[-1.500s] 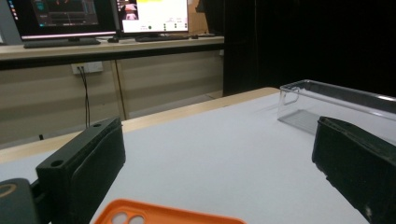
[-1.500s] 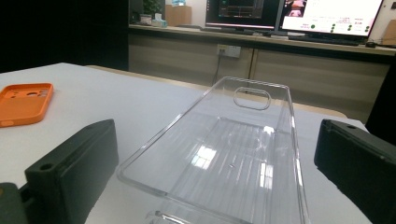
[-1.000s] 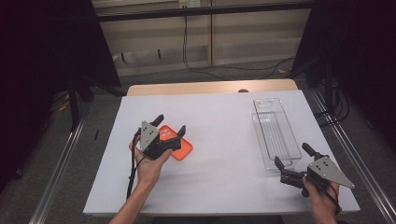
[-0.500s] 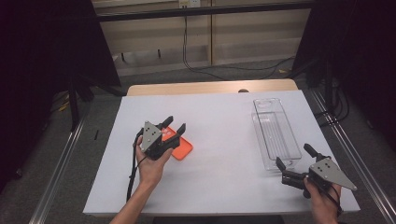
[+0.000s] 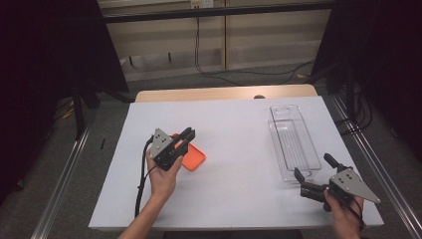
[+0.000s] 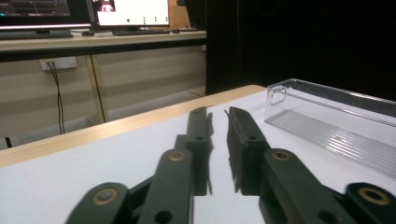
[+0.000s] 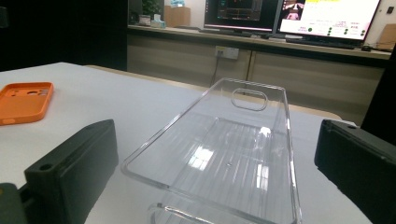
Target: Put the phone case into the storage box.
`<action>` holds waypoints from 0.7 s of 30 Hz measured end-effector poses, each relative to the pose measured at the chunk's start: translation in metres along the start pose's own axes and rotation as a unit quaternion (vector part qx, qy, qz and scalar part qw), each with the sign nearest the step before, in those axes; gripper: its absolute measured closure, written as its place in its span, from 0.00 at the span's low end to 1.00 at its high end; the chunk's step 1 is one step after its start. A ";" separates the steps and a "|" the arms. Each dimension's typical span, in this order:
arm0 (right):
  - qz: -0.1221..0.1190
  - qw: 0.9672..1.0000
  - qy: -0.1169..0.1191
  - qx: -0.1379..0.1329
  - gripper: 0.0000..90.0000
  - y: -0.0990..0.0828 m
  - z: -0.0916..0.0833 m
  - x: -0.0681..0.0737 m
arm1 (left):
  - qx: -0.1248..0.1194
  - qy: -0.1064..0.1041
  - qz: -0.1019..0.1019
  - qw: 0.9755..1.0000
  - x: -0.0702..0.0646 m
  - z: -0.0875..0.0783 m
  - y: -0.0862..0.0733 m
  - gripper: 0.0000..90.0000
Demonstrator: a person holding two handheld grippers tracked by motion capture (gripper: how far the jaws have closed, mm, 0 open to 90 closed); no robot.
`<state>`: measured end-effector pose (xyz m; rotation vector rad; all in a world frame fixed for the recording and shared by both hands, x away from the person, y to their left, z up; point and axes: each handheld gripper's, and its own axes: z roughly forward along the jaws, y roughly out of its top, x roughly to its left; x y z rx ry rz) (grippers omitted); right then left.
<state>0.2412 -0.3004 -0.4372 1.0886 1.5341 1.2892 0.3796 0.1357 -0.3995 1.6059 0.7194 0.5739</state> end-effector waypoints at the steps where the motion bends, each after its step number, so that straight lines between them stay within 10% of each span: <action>1: 0.000 1.000 -0.001 0.000 0.00 0.000 0.000 0.000 | 0.005 -0.004 -0.007 1.000 0.000 0.000 0.000 0.94; 12: 0.001 1.000 -0.001 0.001 0.00 0.000 0.000 0.001 | 0.072 -0.027 -0.009 0.997 0.010 0.017 0.011 1.00; 21: 0.000 1.000 -0.001 0.002 0.00 0.000 0.000 0.000 | 0.165 -0.037 0.000 0.986 0.014 0.042 0.016 1.00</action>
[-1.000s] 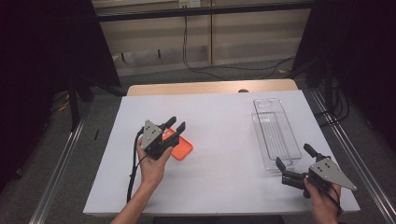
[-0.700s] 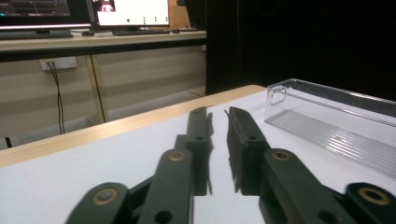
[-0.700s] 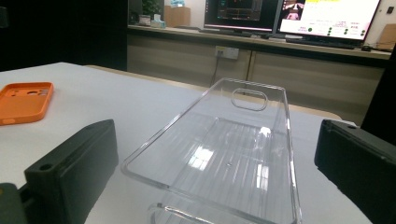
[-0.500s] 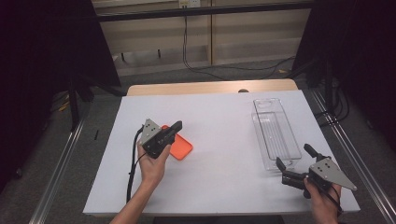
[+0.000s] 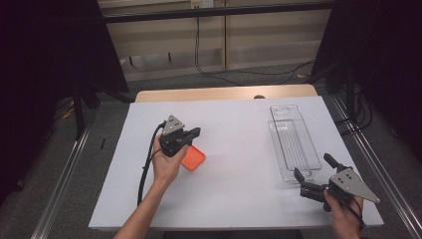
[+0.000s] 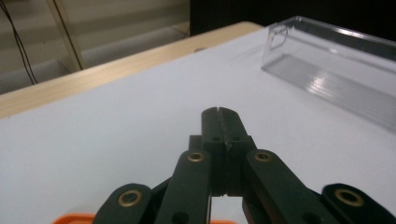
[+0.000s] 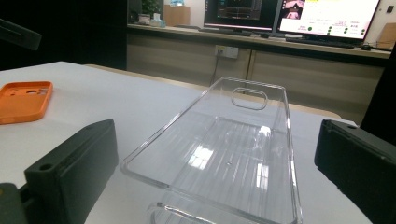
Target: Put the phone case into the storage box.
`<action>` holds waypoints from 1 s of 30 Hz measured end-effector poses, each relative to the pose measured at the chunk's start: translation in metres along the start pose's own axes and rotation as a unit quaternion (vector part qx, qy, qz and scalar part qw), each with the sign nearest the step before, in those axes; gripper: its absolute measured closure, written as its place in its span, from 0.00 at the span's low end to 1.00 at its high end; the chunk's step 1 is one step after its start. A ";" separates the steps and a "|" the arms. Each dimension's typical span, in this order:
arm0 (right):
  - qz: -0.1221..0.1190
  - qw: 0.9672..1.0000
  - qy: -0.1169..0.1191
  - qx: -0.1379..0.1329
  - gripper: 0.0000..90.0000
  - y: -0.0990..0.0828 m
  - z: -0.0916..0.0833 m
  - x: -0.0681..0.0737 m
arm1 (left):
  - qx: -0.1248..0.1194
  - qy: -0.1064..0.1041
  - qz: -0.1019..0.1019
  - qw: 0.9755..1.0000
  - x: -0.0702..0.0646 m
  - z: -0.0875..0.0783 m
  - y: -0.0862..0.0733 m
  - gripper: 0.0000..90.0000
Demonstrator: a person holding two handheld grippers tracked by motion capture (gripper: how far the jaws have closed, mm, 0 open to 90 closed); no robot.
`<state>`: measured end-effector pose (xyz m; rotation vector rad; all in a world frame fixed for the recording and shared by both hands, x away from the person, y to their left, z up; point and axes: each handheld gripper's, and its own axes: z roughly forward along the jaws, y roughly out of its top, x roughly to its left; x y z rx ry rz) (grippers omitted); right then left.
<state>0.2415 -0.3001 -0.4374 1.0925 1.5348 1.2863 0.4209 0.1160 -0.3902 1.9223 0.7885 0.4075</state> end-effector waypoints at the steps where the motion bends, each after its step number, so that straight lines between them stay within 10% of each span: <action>1: 0.000 1.000 0.000 0.000 0.00 0.000 0.000 0.000 | 0.007 -0.001 0.003 1.000 0.000 0.002 0.001 1.00; 17: 0.001 1.000 0.002 -0.003 0.00 0.000 -0.004 -0.001 | 0.145 -0.008 -0.023 0.989 0.013 0.025 -0.011 1.00; 30: 0.000 1.000 0.003 -0.002 0.00 0.000 -0.005 -0.001 | 0.190 0.011 -0.028 0.981 0.007 0.045 -0.021 1.00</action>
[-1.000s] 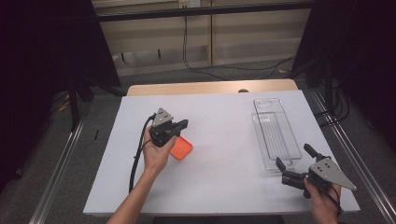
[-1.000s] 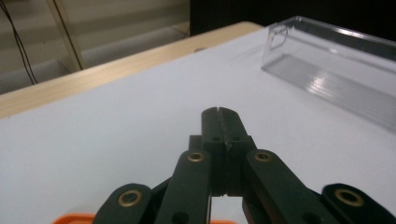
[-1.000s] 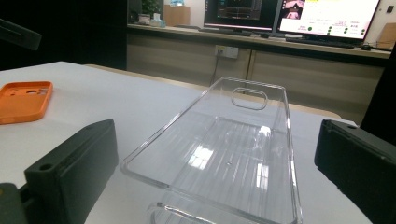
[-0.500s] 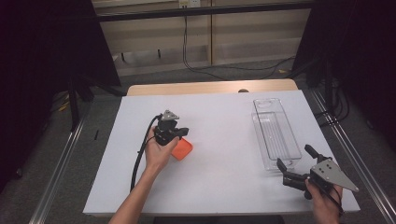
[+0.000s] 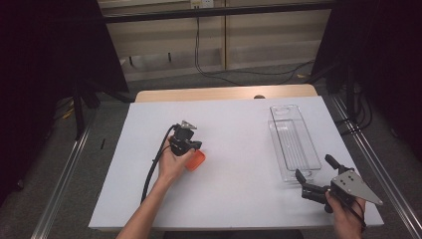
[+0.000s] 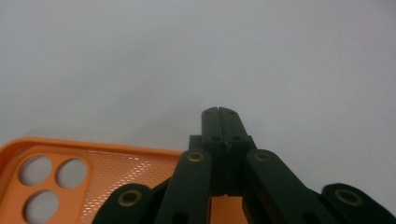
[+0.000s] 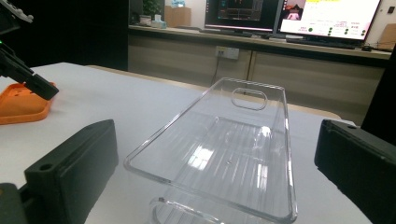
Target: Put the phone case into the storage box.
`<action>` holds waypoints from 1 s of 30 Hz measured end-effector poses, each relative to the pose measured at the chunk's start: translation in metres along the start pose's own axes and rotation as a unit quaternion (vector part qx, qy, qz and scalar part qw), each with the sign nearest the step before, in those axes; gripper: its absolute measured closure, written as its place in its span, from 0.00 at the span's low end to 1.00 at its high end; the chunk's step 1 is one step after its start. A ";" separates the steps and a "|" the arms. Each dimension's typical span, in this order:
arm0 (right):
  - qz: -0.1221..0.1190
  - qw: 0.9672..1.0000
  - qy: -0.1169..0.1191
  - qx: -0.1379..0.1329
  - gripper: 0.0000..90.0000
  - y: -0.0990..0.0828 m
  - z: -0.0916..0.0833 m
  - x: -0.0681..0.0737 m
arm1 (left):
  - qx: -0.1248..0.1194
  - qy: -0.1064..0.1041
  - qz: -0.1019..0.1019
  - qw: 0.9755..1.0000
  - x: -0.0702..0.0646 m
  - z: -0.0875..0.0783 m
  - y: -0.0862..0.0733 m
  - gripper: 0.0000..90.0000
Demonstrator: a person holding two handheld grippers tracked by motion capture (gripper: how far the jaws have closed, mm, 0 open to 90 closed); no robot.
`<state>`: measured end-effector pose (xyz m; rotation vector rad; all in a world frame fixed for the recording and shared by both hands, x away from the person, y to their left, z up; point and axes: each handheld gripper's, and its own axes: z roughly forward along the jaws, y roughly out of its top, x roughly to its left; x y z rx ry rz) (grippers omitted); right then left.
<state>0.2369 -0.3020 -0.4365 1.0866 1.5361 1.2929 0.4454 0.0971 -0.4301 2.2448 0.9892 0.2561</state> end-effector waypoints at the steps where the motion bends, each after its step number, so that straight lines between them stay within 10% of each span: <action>1: 0.001 1.000 0.000 0.000 0.00 0.000 0.000 0.000 | 0.002 0.002 0.001 1.000 -0.001 0.001 0.000 1.00; 30: 0.000 1.000 0.000 -0.002 0.00 0.000 0.001 0.001 | 0.022 -0.018 -0.017 0.999 -0.003 -0.001 -0.009 1.00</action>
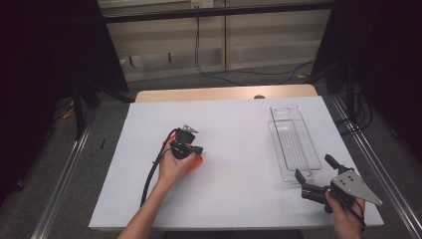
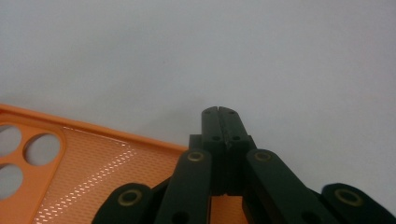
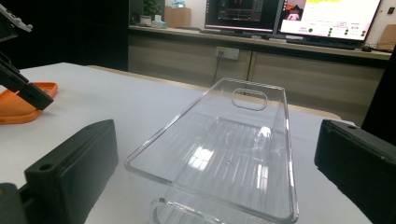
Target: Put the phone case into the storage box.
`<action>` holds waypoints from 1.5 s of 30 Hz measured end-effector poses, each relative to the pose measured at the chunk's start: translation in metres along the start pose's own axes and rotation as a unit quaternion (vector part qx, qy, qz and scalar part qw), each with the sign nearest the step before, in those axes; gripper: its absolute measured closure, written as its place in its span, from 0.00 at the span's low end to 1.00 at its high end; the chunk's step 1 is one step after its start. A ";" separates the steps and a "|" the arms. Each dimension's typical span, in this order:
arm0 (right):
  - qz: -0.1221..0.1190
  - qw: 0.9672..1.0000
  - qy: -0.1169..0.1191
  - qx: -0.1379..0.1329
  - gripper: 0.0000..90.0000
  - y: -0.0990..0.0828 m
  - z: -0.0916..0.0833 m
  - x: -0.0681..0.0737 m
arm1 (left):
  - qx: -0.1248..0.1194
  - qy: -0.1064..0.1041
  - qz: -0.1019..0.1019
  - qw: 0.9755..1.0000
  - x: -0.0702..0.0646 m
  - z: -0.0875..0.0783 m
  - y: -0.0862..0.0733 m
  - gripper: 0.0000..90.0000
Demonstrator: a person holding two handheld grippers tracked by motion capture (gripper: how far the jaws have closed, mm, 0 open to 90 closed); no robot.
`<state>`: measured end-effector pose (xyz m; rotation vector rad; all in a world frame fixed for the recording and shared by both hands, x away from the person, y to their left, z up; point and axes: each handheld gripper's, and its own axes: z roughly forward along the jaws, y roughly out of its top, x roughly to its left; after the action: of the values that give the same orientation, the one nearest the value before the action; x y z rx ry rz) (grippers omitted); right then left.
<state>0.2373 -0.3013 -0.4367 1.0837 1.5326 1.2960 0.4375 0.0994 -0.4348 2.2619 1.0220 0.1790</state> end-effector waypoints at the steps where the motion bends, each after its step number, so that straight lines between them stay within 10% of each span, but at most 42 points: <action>1: -0.001 1.000 0.002 0.000 0.00 0.000 0.000 0.000 | 0.000 0.000 -0.001 1.000 0.000 0.000 -0.001 1.00; 45: -0.005 1.000 0.004 0.002 0.00 0.000 0.004 0.002 | 0.027 -0.028 0.015 0.999 -0.004 -0.022 -0.024 1.00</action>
<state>0.2408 -0.2977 -0.4375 1.0724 1.5455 1.2928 0.4115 0.1189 -0.4318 2.3191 0.9740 0.1007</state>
